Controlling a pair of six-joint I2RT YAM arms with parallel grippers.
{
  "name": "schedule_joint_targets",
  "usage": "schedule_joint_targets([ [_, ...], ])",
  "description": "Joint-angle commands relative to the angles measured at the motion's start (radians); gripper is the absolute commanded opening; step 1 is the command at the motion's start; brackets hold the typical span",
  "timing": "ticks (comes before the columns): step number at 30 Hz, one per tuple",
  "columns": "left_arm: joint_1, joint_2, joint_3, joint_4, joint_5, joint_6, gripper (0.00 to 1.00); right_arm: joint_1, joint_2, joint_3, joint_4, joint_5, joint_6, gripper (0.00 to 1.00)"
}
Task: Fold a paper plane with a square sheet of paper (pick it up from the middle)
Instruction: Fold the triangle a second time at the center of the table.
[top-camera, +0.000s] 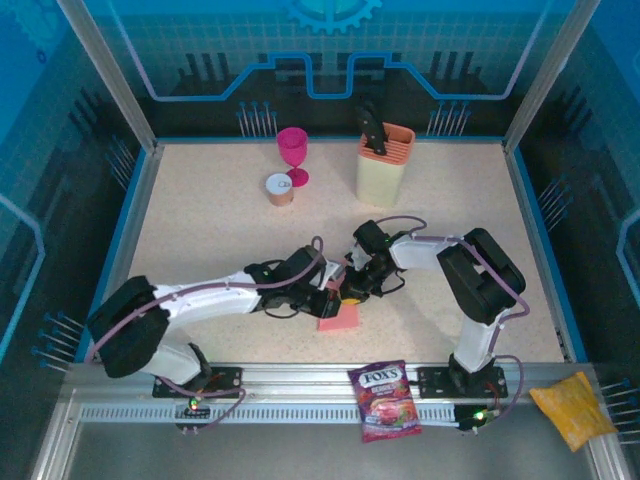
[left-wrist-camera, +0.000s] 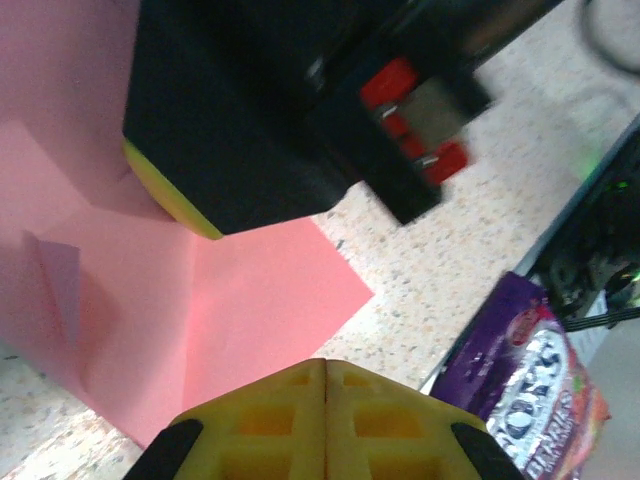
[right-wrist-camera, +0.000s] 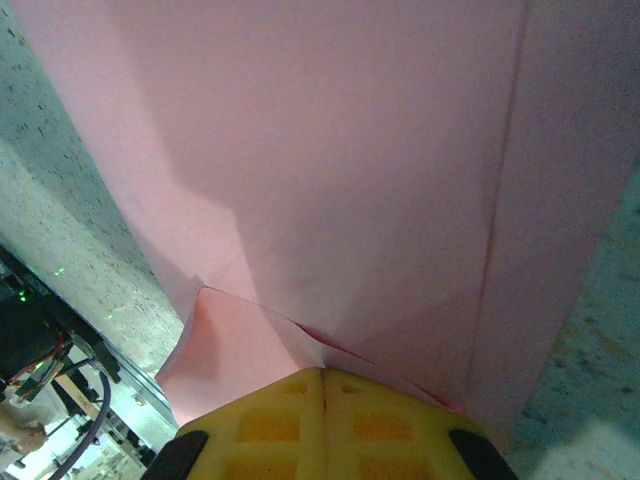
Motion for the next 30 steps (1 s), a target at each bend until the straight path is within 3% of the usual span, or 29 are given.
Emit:
schedule_joint_targets([
  [1, -0.009, 0.054, 0.01, 0.026, 0.0, -0.001, 0.07, 0.003, 0.053, -0.041, -0.049, 0.077, -0.005, 0.0],
  [17, -0.006, 0.172, -0.063, 0.059, -0.027, 0.036, 0.0, -0.011, 0.055, -0.051, -0.038, 0.087, -0.012, 0.0],
  [26, -0.006, 0.024, -0.068, 0.022, -0.128, 0.004, 0.0, -0.012, 0.053, -0.051, -0.036, 0.089, -0.014, 0.0],
  [30, -0.005, 0.028, -0.075, 0.026, -0.129, -0.003, 0.0, -0.012, 0.057, -0.051, -0.038, 0.09, -0.017, 0.0],
])
